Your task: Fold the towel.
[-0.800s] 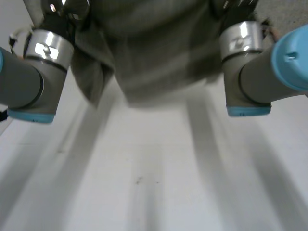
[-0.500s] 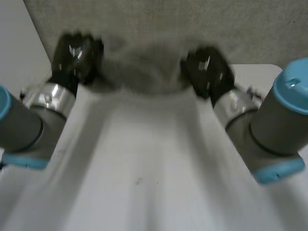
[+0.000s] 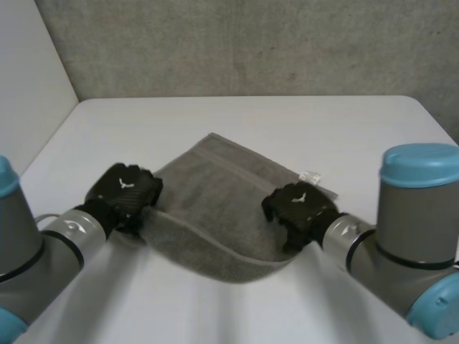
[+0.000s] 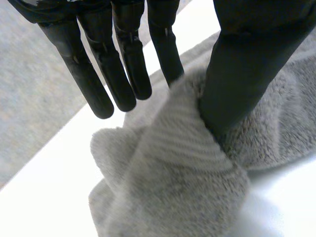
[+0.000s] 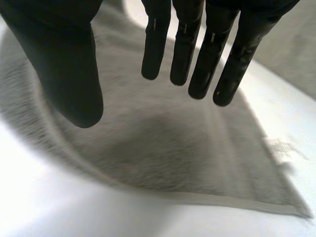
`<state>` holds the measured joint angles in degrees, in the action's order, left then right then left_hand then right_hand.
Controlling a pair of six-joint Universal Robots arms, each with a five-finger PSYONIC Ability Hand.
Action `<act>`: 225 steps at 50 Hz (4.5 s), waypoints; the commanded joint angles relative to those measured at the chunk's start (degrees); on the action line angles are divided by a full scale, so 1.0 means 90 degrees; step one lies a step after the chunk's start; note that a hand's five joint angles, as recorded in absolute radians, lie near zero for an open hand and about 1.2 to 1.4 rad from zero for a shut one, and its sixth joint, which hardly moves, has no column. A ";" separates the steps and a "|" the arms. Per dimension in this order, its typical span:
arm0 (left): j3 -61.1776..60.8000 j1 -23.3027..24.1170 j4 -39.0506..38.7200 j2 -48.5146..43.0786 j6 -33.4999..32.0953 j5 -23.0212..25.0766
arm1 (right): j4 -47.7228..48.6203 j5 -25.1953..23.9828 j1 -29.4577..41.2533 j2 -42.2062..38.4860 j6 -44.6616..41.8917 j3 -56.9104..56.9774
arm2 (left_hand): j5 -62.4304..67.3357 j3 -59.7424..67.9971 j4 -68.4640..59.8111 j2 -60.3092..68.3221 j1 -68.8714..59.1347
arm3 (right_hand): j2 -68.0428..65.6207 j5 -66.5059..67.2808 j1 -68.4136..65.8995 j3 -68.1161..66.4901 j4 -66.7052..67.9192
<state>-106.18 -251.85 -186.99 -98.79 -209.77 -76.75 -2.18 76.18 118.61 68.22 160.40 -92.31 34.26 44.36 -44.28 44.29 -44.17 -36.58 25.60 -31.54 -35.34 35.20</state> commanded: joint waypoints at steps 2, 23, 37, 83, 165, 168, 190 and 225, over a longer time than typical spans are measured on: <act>-0.0009 0.0131 0.0385 0.0762 0.0027 0.0002 | 0.0223 -0.0047 -0.0728 0.0321 0.0215 -0.0134 | -0.0493 -0.0504 0.0495 -0.0497 0.0483 | 0.1280 -0.1172 0.0721 0.1143 -0.1127; 0.0401 0.0424 0.0580 -0.0390 0.0046 -0.0037 | 0.0320 -0.0281 -0.1480 -0.0060 -0.0586 -0.0603 | -0.0477 -0.0487 0.0478 -0.0480 0.0466 | 0.1504 -0.1396 0.0945 0.1367 -0.1351; 0.0313 0.0629 0.0864 -0.0360 0.0436 -0.0954 | 0.0447 -0.0281 -0.1412 -0.0148 -0.0596 -0.0632 | -0.0140 -0.0151 0.0141 -0.0143 0.0130 | 0.1486 -0.1378 0.0926 0.1348 -0.1333; 0.0987 0.0864 0.0386 0.2451 0.0886 -0.1053 | 0.0115 -0.2001 -0.0964 -0.1562 0.1277 0.1309 | 0.3971 0.3960 -0.3969 0.3967 -0.3981 | 0.2953 -0.2845 0.2393 0.2816 -0.2800; 0.4054 -0.0415 -0.4646 -0.1357 0.1226 -0.0135 | 0.3310 0.1525 -0.1109 0.0125 -0.2022 0.3364 | 0.3971 0.3960 -0.3969 0.3967 -0.3981 | -0.4825 0.4933 -0.5384 -0.4962 0.4978; 0.3733 -0.0532 -0.4177 -0.1357 0.1316 -0.0067 | 0.2658 0.1331 -0.1109 0.0125 -0.2002 0.3003 | 0.3971 0.3960 -0.3969 0.3967 -0.3981 | -0.4825 0.4933 -0.5384 -0.4962 0.4978; 0.1221 -0.0611 -0.2486 -0.2578 -0.0071 -0.0047 | 0.0135 0.0178 -0.1168 -0.1584 -0.2529 0.1184 | 0.3971 0.3960 -0.3969 0.3967 -0.3981 | -0.4825 0.4933 -0.5384 -0.4962 0.4978; 0.0967 -0.1246 -0.1704 -0.2656 -0.1233 0.0099 | 0.0622 -0.0125 -0.1627 -0.0675 -0.2198 -0.0144 | 0.3970 0.3959 -0.3968 0.3966 -0.3980 | -0.4825 0.4933 -0.5384 -0.4962 0.4978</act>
<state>-97.28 -262.79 -202.20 -122.56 -221.06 -77.15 2.47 74.77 104.36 62.21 140.16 -93.91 37.82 47.84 -47.88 48.41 -49.27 -67.29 57.07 -55.64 -68.13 68.39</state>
